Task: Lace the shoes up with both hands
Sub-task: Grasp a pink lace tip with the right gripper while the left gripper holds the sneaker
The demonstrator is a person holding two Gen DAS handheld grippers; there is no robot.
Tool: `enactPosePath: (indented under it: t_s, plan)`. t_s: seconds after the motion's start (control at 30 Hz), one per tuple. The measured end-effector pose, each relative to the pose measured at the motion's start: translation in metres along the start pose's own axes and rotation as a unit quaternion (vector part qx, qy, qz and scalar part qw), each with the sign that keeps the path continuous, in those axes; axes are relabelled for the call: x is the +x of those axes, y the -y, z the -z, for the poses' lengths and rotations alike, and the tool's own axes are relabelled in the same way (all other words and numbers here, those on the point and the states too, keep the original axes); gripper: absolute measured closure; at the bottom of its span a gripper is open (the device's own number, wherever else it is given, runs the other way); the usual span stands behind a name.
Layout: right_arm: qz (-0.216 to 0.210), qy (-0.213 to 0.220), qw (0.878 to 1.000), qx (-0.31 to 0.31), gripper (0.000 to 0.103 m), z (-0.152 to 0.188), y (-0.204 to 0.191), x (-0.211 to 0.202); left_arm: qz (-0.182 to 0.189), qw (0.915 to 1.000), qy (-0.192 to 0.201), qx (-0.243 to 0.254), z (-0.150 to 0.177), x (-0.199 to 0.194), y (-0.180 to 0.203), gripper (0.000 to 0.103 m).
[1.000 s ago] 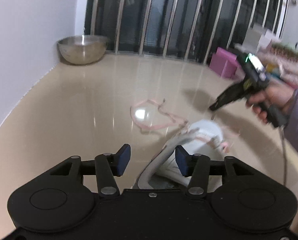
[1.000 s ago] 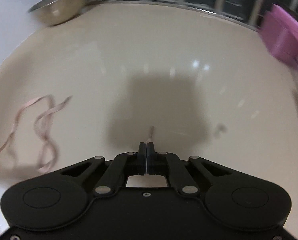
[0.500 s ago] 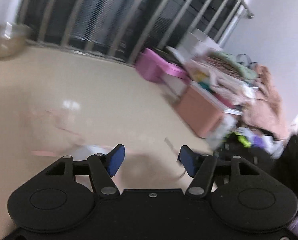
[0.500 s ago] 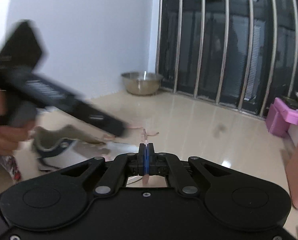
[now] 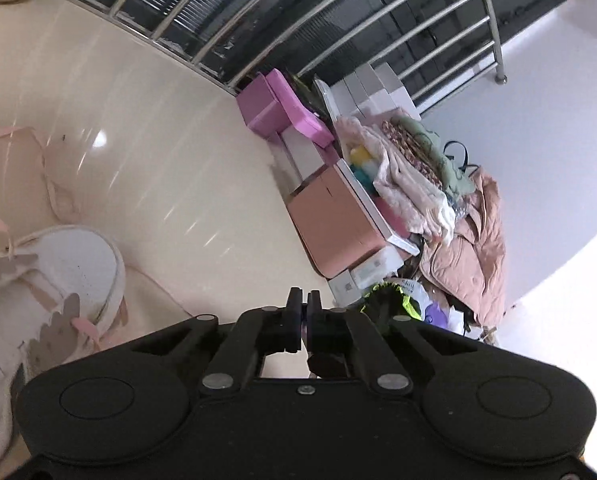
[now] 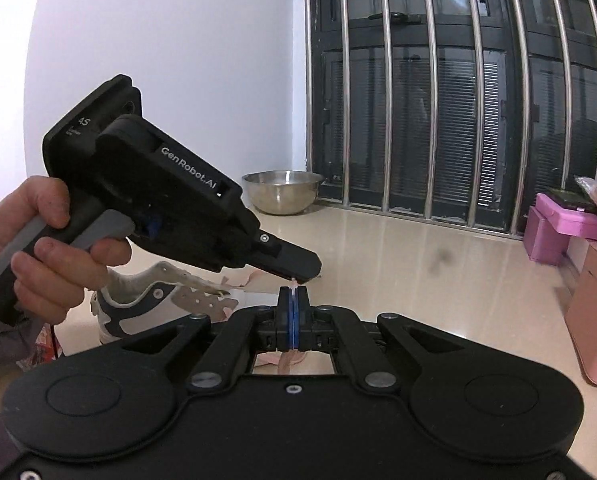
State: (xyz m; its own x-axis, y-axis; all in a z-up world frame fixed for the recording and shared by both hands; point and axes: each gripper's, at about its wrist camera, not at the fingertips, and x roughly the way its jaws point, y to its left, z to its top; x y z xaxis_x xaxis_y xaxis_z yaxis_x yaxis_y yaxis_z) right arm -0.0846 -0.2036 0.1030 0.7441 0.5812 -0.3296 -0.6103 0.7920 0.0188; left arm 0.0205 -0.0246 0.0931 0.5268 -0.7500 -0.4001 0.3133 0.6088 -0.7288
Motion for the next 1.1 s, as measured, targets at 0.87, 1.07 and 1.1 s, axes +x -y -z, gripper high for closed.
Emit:
enactPosePath:
  t_s: [0.87, 1.07, 1.1]
  plan:
    - [0.048, 0.024, 0.995, 0.089, 0.103, 0.032, 0.005, 0.019, -0.312, 0.8659, 0.085, 0.382, -0.009, -0.085, 0.006, 0.004]
    - [0.015, 0.013, 0.992, 0.128, 0.102, 0.032, -0.007, 0.04, -0.256, 0.869, -0.071, 0.417, -0.013, -0.08, -0.024, 0.004]
    - [0.003, 0.001, 0.991, 0.13, 0.102, 0.031, -0.011, 0.043, -0.256, 0.8788, -0.091, 0.392, -0.017, -0.077, -0.032, 0.004]
